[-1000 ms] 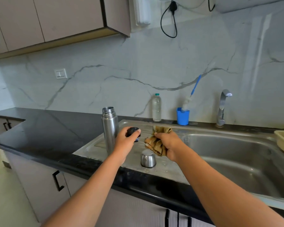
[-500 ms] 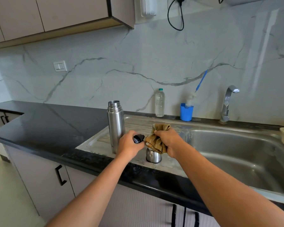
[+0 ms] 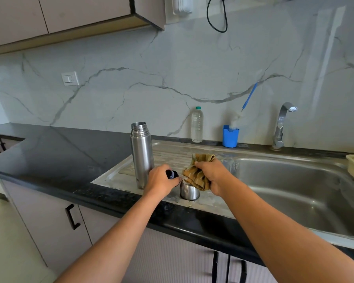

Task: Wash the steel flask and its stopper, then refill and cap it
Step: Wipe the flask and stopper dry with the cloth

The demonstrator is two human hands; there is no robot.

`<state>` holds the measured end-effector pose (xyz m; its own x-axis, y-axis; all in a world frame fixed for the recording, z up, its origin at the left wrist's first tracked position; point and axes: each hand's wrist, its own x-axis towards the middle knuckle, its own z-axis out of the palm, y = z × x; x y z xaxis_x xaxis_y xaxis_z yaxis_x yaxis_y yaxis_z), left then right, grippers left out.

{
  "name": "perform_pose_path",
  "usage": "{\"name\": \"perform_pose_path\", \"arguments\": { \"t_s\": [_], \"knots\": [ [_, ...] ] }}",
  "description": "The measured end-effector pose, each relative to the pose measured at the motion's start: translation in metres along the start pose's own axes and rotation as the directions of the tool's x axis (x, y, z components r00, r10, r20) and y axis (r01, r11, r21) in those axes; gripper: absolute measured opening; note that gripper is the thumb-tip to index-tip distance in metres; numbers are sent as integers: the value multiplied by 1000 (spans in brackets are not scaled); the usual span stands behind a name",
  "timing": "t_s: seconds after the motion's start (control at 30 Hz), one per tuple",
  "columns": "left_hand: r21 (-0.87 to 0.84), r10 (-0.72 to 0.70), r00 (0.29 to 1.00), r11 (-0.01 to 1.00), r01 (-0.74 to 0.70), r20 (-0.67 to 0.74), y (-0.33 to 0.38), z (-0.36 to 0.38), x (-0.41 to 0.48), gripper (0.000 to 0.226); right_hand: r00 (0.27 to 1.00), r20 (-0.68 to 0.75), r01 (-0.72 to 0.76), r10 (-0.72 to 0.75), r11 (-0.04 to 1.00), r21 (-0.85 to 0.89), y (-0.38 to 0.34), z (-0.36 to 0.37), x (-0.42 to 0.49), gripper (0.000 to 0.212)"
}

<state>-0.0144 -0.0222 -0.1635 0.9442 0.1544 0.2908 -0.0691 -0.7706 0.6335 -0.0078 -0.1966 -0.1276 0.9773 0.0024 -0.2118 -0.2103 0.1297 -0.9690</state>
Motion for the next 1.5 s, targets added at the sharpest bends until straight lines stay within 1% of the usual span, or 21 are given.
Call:
{"name": "perform_pose_path", "arguments": {
  "t_s": [0.1, 0.23, 0.33, 0.53, 0.63, 0.67, 0.77, 0.8, 0.97, 1.07, 1.1, 1.17, 1.23, 1.33, 1.43, 1.5],
  "knots": [
    [1, -26, 999, 1000, 26, 21, 1, 0, 0, 55, 1000, 4, -12, 12, 1000, 27, 0, -2, 0, 14],
    [107, -53, 993, 993, 42, 102, 4, -1, 4, 46, 1000, 8, -20, 20, 999, 39, 3, -3, 2, 17],
    [169, -48, 985, 985, 20, 164, 7, -2, 6, 47, 1000, 13, -23, 22, 998, 54, 3, -4, 0, 19],
    [248, -2, 968, 967, -62, 251, 9, -1, 14, 40, 999, 2, -32, 32, 998, 47, 1, -12, 0, 17],
    [239, 11, 964, 968, -77, 266, 9, 0, 17, 38, 999, 2, -34, 34, 998, 57, 0, -14, -1, 17],
    [235, 12, 963, 969, -78, 268, 9, 0, 17, 39, 999, 4, -37, 37, 997, 62, 0, -14, -2, 16],
    [205, 4, 964, 977, -60, 265, 9, 1, 17, 64, 999, 2, -38, 38, 997, 69, 1, -17, -3, 19],
    [189, 3, 965, 980, -55, 263, 10, 0, 17, 69, 999, -1, -38, 38, 997, 62, 1, -18, -3, 19],
    [163, 17, 962, 985, -64, 274, 15, -2, 14, 65, 999, 1, -39, 39, 997, 71, -1, -25, -6, 15],
    [140, 93, 958, 981, -135, 272, 22, -8, 13, 57, 999, -14, -31, 33, 997, 76, -2, -28, -4, 18],
    [129, 135, 947, 975, -179, 292, 27, -9, 13, 56, 999, -17, -25, 27, 997, 79, -2, -30, -2, 19],
    [104, 194, 906, 963, -250, 377, 35, -11, 11, 58, 1000, -26, -14, 16, 997, 75, -3, -34, -2, 19],
    [121, 202, 863, 950, -287, 464, 41, -8, 9, 63, 999, -41, -6, 8, 998, 65, -6, -39, -4, 16],
    [202, 180, 834, 924, -326, 522, 43, 1, 9, 72, 998, -59, -4, 7, 998, 62, -6, -47, -5, 15],
    [277, 173, 820, 886, -371, 545, 46, 9, 9, 68, 997, -76, 0, 4, 999, 54, -9, -60, -7, 15],
    [287, 173, 827, 884, -370, 534, 49, 10, 10, 62, 996, -88, 8, -4, 999, 50, -12, -70, -10, 14]
  ]
}}
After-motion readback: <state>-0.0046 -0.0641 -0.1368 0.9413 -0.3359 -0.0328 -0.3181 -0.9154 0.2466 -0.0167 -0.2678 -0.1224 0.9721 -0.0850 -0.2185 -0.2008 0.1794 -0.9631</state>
